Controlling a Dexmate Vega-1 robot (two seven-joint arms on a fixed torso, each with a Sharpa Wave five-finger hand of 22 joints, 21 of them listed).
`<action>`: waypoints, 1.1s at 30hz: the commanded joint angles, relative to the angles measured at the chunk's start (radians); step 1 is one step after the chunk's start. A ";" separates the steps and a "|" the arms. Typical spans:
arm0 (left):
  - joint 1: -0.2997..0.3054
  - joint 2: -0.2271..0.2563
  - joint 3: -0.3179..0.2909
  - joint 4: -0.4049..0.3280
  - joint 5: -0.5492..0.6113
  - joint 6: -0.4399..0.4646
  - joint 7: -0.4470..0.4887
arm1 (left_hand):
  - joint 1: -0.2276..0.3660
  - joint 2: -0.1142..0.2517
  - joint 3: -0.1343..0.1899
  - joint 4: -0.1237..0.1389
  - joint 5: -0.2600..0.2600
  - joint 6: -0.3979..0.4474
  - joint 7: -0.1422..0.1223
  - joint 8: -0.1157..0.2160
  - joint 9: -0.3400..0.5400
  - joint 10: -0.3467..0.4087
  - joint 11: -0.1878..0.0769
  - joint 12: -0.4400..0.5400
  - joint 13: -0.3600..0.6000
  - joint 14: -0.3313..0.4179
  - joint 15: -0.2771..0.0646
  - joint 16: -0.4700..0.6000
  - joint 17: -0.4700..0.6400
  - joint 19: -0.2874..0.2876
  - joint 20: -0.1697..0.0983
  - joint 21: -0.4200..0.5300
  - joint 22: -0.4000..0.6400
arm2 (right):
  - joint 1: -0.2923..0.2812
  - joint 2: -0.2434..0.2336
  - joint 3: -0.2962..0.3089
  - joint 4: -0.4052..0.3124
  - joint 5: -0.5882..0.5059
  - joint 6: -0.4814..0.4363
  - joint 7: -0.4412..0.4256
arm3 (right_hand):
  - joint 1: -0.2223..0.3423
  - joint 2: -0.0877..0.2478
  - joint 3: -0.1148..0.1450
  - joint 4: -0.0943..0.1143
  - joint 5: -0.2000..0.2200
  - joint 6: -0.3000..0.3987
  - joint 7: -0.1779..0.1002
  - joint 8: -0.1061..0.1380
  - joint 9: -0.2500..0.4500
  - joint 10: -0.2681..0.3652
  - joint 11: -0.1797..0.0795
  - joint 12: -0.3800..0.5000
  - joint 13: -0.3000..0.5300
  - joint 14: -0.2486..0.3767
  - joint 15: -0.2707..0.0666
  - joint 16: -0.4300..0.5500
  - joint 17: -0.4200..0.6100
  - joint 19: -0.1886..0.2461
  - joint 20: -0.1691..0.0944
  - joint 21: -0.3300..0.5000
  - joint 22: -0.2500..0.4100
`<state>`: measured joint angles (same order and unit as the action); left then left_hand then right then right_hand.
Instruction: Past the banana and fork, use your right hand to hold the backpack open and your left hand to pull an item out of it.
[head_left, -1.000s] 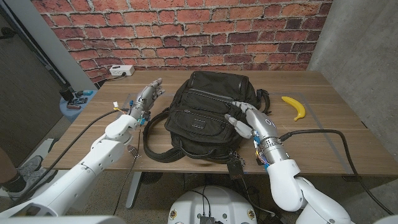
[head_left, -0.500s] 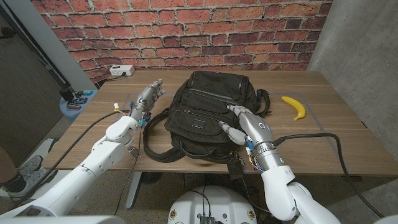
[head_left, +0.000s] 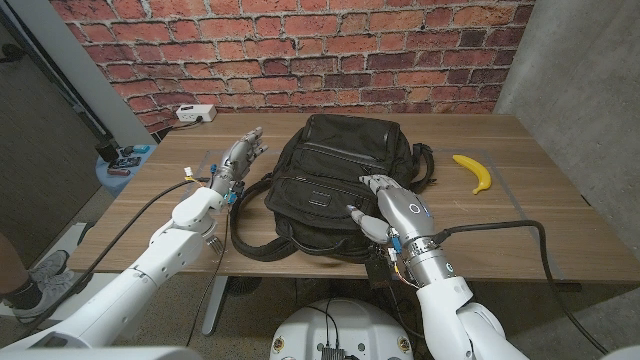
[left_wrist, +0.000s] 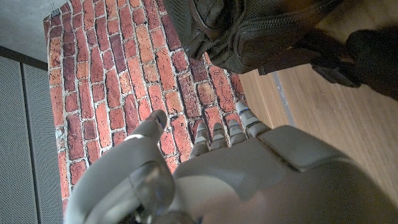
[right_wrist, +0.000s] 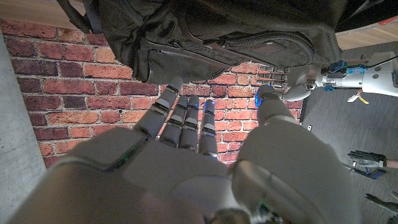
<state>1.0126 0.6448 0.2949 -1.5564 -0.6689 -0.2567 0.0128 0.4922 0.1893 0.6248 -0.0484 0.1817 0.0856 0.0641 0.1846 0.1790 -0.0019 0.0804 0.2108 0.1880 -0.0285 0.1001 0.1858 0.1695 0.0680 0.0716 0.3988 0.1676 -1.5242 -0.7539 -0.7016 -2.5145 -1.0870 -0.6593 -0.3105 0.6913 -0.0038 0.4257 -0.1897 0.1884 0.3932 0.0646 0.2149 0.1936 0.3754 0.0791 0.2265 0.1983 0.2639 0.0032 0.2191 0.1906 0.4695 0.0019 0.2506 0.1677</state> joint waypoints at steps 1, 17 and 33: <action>0.005 -0.003 0.006 -0.014 0.009 -0.001 0.009 | 0.014 -0.001 0.002 -0.006 0.010 0.011 0.000 0.000 0.002 0.005 0.005 -0.002 0.003 0.001 0.010 0.000 0.003 0.009 -0.004 -0.006 0.004 | -0.046 0.044 -0.014 0.027 -0.176 0.003 0.047 | 0.012 -0.005 -0.001 0.008 -0.002 0.012 -0.007 0.012 0.003 0.016 0.000 0.006 0.006 0.007 -0.005 0.004 0.004 0.014 0.002 -0.004 0.002; 0.014 0.001 0.009 -0.030 0.013 0.006 0.016 | 0.021 0.000 0.003 -0.012 0.012 0.009 0.000 0.000 0.002 0.001 0.005 -0.003 0.003 0.000 0.011 -0.001 0.003 0.011 -0.002 -0.013 0.004 | -0.094 0.098 -0.014 0.070 -0.329 0.036 0.070 | 0.044 -0.015 -0.009 0.020 -0.001 0.073 -0.039 0.031 0.013 0.080 -0.028 0.035 0.029 0.056 -0.040 0.020 0.011 0.042 -0.004 -0.017 0.002; 0.000 0.003 0.010 -0.022 0.017 0.005 0.006 | 0.028 0.000 0.006 -0.018 0.013 0.007 0.000 -0.001 0.002 0.001 0.006 -0.004 0.003 -0.001 0.012 -0.002 0.003 0.014 -0.001 -0.020 0.004 | -0.096 0.179 -0.041 0.180 -0.408 0.041 -0.082 | 0.106 -0.032 -0.024 0.022 0.005 0.166 -0.087 0.043 0.025 0.206 -0.097 0.136 0.092 0.164 -0.115 0.051 0.030 0.065 -0.020 -0.041 0.002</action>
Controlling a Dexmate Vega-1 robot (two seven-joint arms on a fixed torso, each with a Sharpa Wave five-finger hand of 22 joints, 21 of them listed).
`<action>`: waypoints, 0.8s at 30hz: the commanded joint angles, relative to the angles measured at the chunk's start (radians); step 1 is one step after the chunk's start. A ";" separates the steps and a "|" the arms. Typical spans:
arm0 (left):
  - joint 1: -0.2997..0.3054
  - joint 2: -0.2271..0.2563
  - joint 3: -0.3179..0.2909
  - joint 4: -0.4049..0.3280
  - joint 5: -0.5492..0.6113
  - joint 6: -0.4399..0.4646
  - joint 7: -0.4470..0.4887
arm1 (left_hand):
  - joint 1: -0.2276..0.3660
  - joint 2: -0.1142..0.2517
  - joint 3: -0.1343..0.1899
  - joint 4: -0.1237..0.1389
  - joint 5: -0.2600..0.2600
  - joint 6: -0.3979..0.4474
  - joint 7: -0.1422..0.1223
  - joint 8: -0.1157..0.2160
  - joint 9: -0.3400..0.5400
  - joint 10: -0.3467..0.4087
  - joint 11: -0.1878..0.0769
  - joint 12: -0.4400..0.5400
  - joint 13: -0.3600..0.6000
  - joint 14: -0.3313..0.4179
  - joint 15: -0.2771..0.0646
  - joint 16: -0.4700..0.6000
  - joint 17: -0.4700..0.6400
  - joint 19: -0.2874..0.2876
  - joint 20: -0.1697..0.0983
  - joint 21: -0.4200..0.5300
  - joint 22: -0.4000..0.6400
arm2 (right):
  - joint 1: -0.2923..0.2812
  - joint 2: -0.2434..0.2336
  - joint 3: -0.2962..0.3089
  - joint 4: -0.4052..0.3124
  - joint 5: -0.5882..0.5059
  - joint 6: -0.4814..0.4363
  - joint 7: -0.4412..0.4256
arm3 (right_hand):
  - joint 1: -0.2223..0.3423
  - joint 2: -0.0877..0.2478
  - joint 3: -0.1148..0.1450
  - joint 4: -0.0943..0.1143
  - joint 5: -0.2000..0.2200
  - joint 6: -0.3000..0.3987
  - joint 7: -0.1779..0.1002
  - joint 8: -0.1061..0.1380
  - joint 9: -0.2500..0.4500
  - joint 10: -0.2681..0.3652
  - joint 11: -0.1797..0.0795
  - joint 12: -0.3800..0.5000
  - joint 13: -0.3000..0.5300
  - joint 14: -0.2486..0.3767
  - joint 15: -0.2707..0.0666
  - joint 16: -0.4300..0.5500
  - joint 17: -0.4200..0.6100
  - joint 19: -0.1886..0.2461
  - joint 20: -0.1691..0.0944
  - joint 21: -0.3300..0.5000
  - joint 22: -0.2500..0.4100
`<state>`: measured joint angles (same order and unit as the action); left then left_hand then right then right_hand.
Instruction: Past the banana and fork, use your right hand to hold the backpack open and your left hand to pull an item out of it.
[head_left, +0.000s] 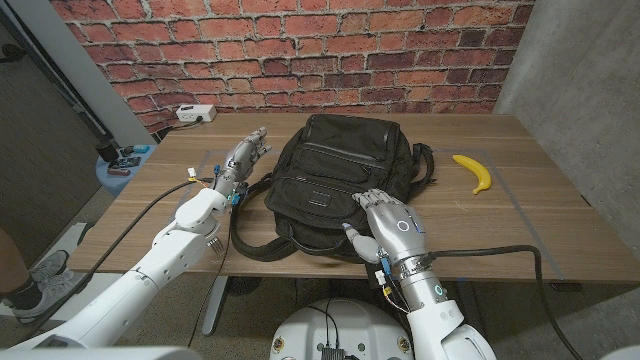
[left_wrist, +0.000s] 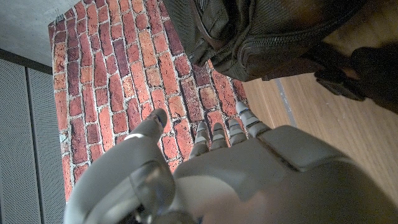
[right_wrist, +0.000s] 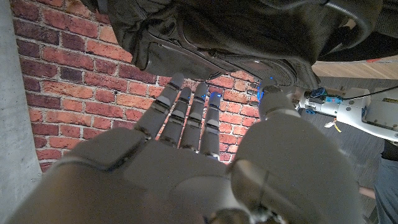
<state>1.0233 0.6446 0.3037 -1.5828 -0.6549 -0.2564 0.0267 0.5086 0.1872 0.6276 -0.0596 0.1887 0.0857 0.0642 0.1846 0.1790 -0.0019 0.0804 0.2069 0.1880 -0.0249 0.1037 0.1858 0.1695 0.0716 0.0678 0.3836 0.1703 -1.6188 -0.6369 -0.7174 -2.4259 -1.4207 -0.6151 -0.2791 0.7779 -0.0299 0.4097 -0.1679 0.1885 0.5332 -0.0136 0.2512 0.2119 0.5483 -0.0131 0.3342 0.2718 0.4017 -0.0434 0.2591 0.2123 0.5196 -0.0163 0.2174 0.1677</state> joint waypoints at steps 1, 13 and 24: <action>-0.010 0.004 0.001 0.005 0.003 0.005 -0.008 | 0.012 0.002 0.003 -0.007 0.007 0.007 0.000 -0.001 0.002 0.001 0.005 0.000 0.003 -0.005 0.008 -0.002 0.003 0.010 0.002 -0.005 0.001 | -0.002 0.062 -0.025 0.092 -0.075 -0.004 -0.114 | 0.021 -0.006 -0.008 0.000 0.005 0.032 -0.009 0.009 0.008 0.034 -0.008 0.032 0.021 0.031 -0.068 0.012 0.010 0.019 -0.003 -0.007 0.002; -0.010 0.014 -0.004 -0.011 0.007 0.014 0.000 | 0.017 0.002 0.004 -0.012 0.008 0.008 0.000 0.000 0.002 0.003 0.003 0.001 0.003 -0.004 0.009 -0.002 0.003 0.012 0.003 -0.010 0.001 | 0.028 0.070 -0.051 0.169 -0.119 -0.016 -0.221 | 0.047 -0.014 -0.016 0.000 0.004 0.077 -0.020 0.013 0.011 0.065 -0.032 0.073 0.050 0.077 -0.089 0.028 0.021 0.040 -0.013 -0.010 0.003; -0.008 0.012 -0.002 -0.027 0.007 0.026 0.011 | 0.021 0.001 0.005 -0.016 0.009 0.008 0.001 0.000 0.002 0.004 0.004 0.001 0.003 -0.004 0.009 -0.002 0.003 0.014 0.003 -0.014 0.001 | 0.055 0.041 -0.048 0.216 -0.091 -0.012 -0.297 | 0.064 -0.013 -0.020 0.002 0.002 0.100 -0.026 0.012 0.010 0.080 -0.045 0.095 0.066 0.101 -0.105 0.038 0.030 0.056 -0.018 -0.010 0.003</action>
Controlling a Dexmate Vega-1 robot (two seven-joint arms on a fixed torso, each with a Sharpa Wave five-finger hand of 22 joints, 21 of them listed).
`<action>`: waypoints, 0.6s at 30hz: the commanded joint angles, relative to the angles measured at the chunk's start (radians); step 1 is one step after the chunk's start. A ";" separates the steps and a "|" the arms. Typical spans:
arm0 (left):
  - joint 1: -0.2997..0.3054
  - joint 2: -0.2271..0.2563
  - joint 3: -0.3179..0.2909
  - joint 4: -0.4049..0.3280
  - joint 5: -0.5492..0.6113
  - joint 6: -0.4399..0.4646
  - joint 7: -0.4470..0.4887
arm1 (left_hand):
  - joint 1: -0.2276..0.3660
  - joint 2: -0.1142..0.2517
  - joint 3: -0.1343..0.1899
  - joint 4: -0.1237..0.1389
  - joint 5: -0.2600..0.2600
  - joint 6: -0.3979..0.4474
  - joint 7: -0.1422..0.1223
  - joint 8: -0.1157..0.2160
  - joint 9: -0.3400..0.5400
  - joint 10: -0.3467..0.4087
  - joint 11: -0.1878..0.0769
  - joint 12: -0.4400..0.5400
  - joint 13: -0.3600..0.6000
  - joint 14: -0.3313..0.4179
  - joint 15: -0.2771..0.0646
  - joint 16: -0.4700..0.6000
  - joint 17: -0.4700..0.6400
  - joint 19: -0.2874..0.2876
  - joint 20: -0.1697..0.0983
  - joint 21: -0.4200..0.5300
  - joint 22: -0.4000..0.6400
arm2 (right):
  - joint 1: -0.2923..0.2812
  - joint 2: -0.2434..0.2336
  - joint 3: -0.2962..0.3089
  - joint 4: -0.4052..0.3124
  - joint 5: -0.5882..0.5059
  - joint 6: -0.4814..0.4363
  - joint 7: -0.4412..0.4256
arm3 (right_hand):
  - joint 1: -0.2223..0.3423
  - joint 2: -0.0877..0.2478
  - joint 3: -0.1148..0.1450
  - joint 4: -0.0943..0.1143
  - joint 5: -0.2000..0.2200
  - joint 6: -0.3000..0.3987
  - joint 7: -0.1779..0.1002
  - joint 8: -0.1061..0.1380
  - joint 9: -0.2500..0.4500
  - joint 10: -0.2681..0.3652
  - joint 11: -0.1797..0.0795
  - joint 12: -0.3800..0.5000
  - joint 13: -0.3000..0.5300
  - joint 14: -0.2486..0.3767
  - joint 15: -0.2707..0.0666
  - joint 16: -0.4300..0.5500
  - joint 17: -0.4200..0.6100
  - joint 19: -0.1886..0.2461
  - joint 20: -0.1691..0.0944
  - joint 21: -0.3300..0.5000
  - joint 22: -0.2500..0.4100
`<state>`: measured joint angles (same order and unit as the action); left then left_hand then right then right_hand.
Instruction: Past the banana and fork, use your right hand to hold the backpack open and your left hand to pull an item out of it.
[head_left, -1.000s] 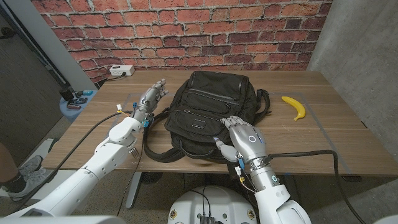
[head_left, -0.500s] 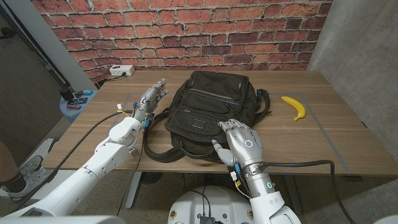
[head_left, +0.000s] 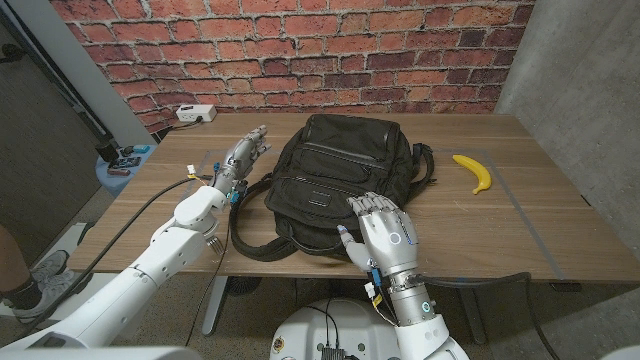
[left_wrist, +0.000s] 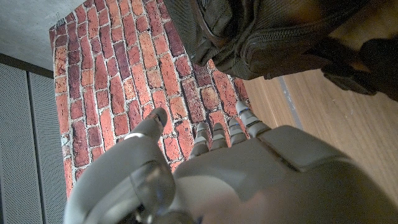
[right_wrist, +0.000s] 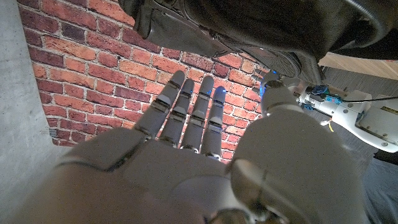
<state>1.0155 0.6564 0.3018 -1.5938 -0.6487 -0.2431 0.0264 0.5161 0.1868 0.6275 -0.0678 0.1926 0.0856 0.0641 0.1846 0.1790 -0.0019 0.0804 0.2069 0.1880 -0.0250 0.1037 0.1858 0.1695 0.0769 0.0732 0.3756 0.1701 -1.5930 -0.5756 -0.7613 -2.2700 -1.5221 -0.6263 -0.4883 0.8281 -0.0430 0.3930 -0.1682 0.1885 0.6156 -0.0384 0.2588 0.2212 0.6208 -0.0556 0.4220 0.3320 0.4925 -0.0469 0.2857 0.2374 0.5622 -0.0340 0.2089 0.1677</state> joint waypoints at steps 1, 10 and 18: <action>-0.001 0.002 0.001 -0.019 0.002 0.016 0.013 | 0.014 0.002 0.005 -0.008 0.005 0.008 0.000 0.000 0.002 0.003 0.004 0.001 0.003 -0.003 0.009 -0.002 0.003 0.009 -0.002 -0.006 0.001 | 0.032 -0.024 -0.005 0.062 0.012 0.000 -0.091 | 0.015 0.000 -0.004 0.002 0.002 0.020 -0.002 0.005 0.001 0.009 -0.005 0.009 0.007 0.013 -0.104 0.013 0.006 0.015 0.000 -0.001 0.003; -0.009 0.001 0.004 -0.037 0.014 0.025 0.027 | 0.017 0.001 0.005 -0.011 0.005 0.008 0.000 0.000 0.002 0.004 0.004 0.001 0.003 -0.002 0.008 -0.001 0.003 0.011 -0.003 -0.010 0.001 | 0.055 -0.046 -0.012 0.097 0.043 0.012 -0.137 | 0.020 0.001 -0.009 0.005 0.001 0.034 -0.006 0.004 0.000 0.016 -0.010 0.021 0.016 0.019 -0.106 0.017 0.013 0.017 -0.003 -0.004 0.003; -0.014 -0.002 0.009 -0.040 0.018 0.032 0.031 | 0.019 0.001 0.004 -0.013 0.006 0.008 0.001 0.000 0.002 0.004 0.002 0.001 0.003 -0.002 0.008 -0.002 0.003 0.012 -0.004 -0.013 0.002 | 0.081 -0.059 -0.020 0.139 0.062 0.011 -0.191 | 0.024 0.002 -0.012 0.007 0.001 0.043 -0.008 0.003 0.000 0.023 -0.012 0.030 0.021 0.026 -0.112 0.022 0.019 0.021 -0.006 -0.005 0.003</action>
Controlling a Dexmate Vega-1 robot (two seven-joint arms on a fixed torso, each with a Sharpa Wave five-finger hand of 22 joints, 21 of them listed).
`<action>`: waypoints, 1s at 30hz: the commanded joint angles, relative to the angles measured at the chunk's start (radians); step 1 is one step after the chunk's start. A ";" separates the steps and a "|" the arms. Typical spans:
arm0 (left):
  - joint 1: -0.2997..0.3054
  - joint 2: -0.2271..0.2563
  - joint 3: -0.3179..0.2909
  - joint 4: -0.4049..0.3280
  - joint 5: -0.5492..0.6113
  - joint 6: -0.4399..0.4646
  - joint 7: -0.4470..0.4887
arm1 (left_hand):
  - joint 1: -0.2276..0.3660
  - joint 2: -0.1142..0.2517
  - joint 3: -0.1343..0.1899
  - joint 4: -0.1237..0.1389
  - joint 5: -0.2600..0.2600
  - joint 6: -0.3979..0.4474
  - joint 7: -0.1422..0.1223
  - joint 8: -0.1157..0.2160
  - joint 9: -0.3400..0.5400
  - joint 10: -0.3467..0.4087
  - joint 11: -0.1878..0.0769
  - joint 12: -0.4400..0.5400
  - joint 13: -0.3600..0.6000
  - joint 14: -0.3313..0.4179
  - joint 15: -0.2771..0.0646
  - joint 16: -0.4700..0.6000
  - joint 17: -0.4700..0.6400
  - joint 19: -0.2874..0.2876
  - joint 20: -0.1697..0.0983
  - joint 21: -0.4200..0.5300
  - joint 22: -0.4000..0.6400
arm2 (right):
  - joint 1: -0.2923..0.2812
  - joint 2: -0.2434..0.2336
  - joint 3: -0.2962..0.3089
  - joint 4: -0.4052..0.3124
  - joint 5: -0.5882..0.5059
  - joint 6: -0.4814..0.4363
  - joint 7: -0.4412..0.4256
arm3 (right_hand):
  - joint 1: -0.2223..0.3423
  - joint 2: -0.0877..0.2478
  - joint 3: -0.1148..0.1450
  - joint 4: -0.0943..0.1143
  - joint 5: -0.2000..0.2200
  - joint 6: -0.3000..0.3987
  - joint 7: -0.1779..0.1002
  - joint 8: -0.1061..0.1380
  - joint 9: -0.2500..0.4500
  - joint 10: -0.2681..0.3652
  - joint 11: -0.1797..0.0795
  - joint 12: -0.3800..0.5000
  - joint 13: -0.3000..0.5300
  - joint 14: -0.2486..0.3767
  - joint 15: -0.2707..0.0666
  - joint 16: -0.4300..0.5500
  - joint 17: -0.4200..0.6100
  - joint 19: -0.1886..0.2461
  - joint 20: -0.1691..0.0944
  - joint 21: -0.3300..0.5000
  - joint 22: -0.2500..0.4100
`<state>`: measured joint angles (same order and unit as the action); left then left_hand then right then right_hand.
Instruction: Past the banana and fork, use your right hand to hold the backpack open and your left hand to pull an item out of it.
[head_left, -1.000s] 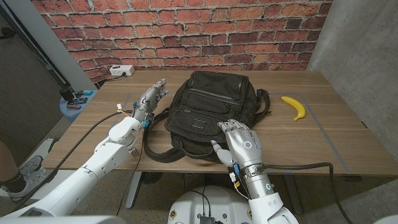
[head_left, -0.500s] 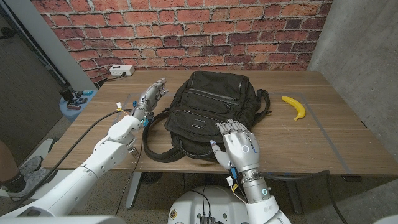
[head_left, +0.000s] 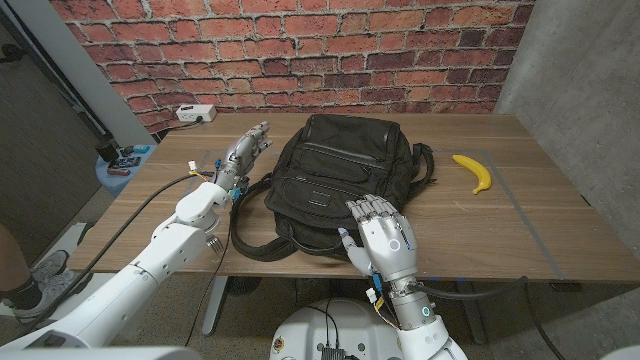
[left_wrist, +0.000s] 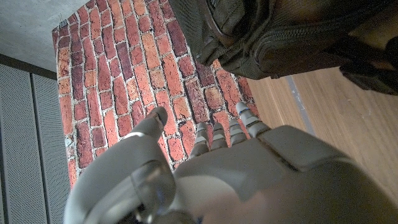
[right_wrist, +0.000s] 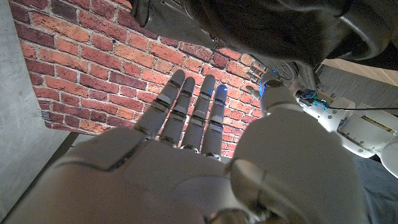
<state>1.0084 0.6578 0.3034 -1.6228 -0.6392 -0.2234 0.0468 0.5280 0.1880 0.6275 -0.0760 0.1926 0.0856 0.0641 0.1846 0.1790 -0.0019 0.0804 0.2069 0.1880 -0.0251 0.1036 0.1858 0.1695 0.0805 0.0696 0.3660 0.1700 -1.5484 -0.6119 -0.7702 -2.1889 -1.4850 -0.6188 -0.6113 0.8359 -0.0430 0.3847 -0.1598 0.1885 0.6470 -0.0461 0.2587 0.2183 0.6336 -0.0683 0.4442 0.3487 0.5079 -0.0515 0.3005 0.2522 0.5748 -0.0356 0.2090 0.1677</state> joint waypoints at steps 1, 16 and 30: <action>-0.007 -0.003 0.007 -0.012 0.009 0.013 0.011 | 0.008 0.000 0.004 -0.005 0.006 0.008 0.000 0.000 0.002 0.004 0.002 0.000 0.003 -0.002 0.008 -0.002 0.003 0.009 0.000 -0.004 0.002 | 0.039 -0.025 -0.012 0.061 0.027 0.004 -0.075 | 0.017 0.003 -0.004 -0.001 0.000 0.014 -0.003 0.003 0.003 0.013 -0.002 0.009 0.005 0.014 -0.109 0.008 0.005 0.008 -0.005 -0.006 0.003; -0.022 -0.014 0.018 -0.009 0.014 0.019 0.014 | 0.011 -0.001 0.003 -0.009 0.006 0.008 0.001 0.000 0.002 0.002 0.001 0.000 0.003 -0.003 0.008 -0.002 0.003 0.011 0.000 -0.010 0.002 | 0.093 -0.066 -0.014 0.119 0.065 0.022 -0.160 | 0.021 0.003 0.000 0.001 0.003 0.035 -0.010 0.003 0.003 0.029 -0.010 0.026 0.015 0.042 -0.120 0.012 0.008 0.003 -0.012 -0.011 0.004; -0.027 -0.024 0.035 -0.031 0.032 0.043 0.044 | 0.014 -0.001 0.002 -0.011 0.007 0.008 0.000 0.000 0.002 0.003 0.004 0.000 0.003 -0.002 0.008 -0.002 0.003 0.013 0.000 -0.014 0.002 | 0.087 -0.135 0.014 0.119 0.139 0.038 -0.194 | 0.021 0.001 0.011 0.002 0.005 0.053 -0.014 0.003 0.002 0.049 -0.015 0.040 0.020 0.055 -0.123 0.003 0.007 0.006 -0.016 -0.011 0.004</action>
<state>0.9855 0.6419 0.3254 -1.6399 -0.6201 -0.1957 0.0708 0.5278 0.1879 0.6289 -0.0831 0.1925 0.0856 0.0642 0.1846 0.1790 -0.0019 0.0804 0.2069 0.1880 -0.0251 0.1036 0.1858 0.1695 0.0804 0.0696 0.3548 0.1700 -1.4617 -0.7014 -0.7766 -2.0805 -1.3978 -0.5919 -0.7676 0.8451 -0.0418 0.3848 -0.1598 0.1885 0.6882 -0.0624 0.2586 0.2185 0.6659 -0.0826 0.4746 0.3648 0.5532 -0.0504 0.3082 0.2579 0.5762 -0.0449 0.2001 0.1702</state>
